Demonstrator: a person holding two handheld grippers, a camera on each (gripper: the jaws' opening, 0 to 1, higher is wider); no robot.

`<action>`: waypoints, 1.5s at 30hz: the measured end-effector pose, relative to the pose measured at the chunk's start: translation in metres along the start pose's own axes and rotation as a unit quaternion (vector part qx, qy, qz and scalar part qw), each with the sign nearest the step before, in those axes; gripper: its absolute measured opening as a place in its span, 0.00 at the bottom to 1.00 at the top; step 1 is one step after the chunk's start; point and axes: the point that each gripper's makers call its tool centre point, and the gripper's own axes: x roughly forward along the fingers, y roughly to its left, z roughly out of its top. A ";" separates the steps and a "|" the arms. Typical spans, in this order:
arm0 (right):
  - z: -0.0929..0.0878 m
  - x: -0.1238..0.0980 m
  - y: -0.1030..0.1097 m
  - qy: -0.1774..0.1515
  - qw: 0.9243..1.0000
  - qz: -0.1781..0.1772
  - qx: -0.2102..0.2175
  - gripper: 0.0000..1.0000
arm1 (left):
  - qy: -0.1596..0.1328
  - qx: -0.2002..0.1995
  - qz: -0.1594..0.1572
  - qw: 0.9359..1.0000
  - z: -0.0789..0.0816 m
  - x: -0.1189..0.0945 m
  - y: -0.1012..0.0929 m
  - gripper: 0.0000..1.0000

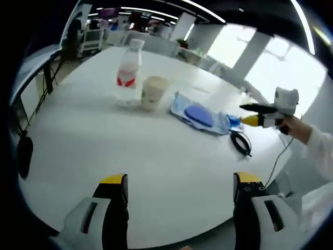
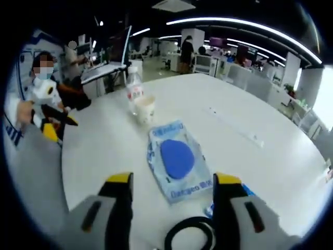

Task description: Arrange the tabletop items into an orderly group along one side of the table until the central work area is clear of visible clutter.

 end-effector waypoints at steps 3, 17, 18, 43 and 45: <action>-0.001 -0.002 0.001 -0.003 1.000 0.000 0.004 0.60 | 0.000 0.004 0.000 1.000 0.005 0.002 0.000 0.80; -0.050 -0.016 -0.008 0.019 0.998 -0.017 0.053 0.57 | 0.010 0.045 -0.015 0.999 0.036 0.032 -0.006 0.79; -0.053 -0.018 -0.008 0.019 0.998 -0.019 0.058 0.57 | 0.010 0.049 -0.017 0.999 0.039 0.036 -0.008 0.79; -0.077 -0.012 -0.013 0.007 0.990 -0.032 0.138 0.53 | 0.038 0.133 -0.036 0.990 0.075 0.121 -0.031 0.75; -0.077 -0.009 -0.013 0.004 0.989 -0.033 0.146 0.52 | 0.042 0.143 -0.030 0.988 0.078 0.127 -0.031 0.75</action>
